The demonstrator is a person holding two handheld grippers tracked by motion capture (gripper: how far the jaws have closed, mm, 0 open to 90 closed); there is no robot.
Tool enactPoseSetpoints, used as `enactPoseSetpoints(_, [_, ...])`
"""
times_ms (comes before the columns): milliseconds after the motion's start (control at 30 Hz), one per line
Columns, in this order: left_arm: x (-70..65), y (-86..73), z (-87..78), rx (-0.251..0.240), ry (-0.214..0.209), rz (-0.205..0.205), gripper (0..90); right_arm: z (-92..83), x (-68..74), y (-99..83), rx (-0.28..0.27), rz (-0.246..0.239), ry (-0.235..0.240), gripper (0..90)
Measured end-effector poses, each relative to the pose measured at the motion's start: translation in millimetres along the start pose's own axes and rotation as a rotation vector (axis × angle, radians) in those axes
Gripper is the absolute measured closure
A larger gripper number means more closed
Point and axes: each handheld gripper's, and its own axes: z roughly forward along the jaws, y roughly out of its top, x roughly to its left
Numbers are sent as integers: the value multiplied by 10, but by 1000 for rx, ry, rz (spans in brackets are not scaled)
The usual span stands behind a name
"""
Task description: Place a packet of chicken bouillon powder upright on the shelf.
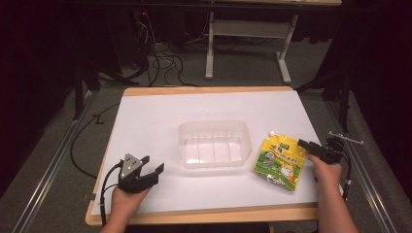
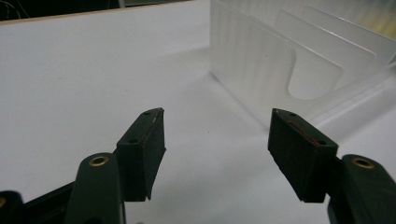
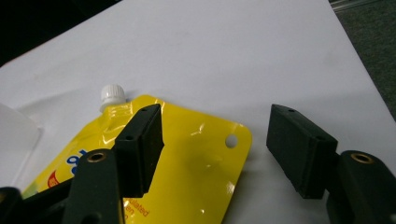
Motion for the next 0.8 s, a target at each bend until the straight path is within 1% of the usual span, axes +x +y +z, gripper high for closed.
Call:
enactPoseSetpoints(33, [-7,1,2,0,-1,1,370,13,-13,13,6,6,-2,383])
enactPoseSetpoints(67, [-25,1,6,3,-2,8,369,43,-42,19,21,25,23,415])
enactPoseSetpoints(100, [-25,1,6,3,-2,8,368,46,-53,25,24,26,36,425])
enactPoseSetpoints(133, [-42,1,11,5,-5,16,368,49,-64,24,31,35,62,473])
enactPoseSetpoints(167, [-42,1,11,5,-5,16,368,49,-69,16,42,36,90,494])
enactPoseSetpoints(200, [-54,3,14,3,-7,17,367,35,-50,4,38,31,97,519])
enactPoseSetpoints(233, [-54,3,14,3,-7,17,367,35,-50,4,38,31,97,519])
enactPoseSetpoints(267, [-58,7,10,1,-9,18,367,-26,-34,-23,-11,40,148,572])
enactPoseSetpoints(300, [-59,8,10,1,-9,18,367,-56,-38,-28,-24,42,178,613])
enactPoseSetpoints(333, [-57,8,12,1,-10,17,367,-86,-29,-36,-36,34,208,636])
enactPoseSetpoints(400, [-52,8,21,2,-13,15,367,-117,-2,-68,-31,20,242,654])
enactPoseSetpoints(433, [-52,8,21,2,-13,15,367,-117,-2,-68,-31,20,242,654])
enactPoseSetpoints(467, [-50,7,26,3,-14,13,367,-110,7,-88,-13,18,238,650])
enactPoseSetpoints(500, [-48,7,31,3,-16,11,367,-84,-21,-118,12,32,205,634])
enactPoseSetpoints(533, [-48,6,35,5,-18,9,367,-72,-36,-114,34,57,200,628])
enactPoseSetpoints(600, [-53,4,46,4,-19,7,367,-63,-40,-111,41,59,203,625])
enactPoseSetpoints(633, [-58,8,49,3,-20,11,368,-35,-28,-109,77,59,198,616])
enactPoseSetpoints(667, [-59,10,50,1,-20,10,368,-19,-23,-108,95,55,200,626])
enactPoseSetpoints(700, [-60,13,48,0,-20,9,368,-13,-17,-108,103,49,197,650])
enactPoseSetpoints(733, [-60,13,48,0,-20,9,369,-13,-17,-108,103,49,197,650])
enactPoseSetpoints(767, [-63,14,45,-2,-20,8,369,-12,-13,-110,106,42,189,695])
enactPoseSetpoints(800, [-67,16,43,-4,-22,8,371,-18,7,-113,108,22,177,773])
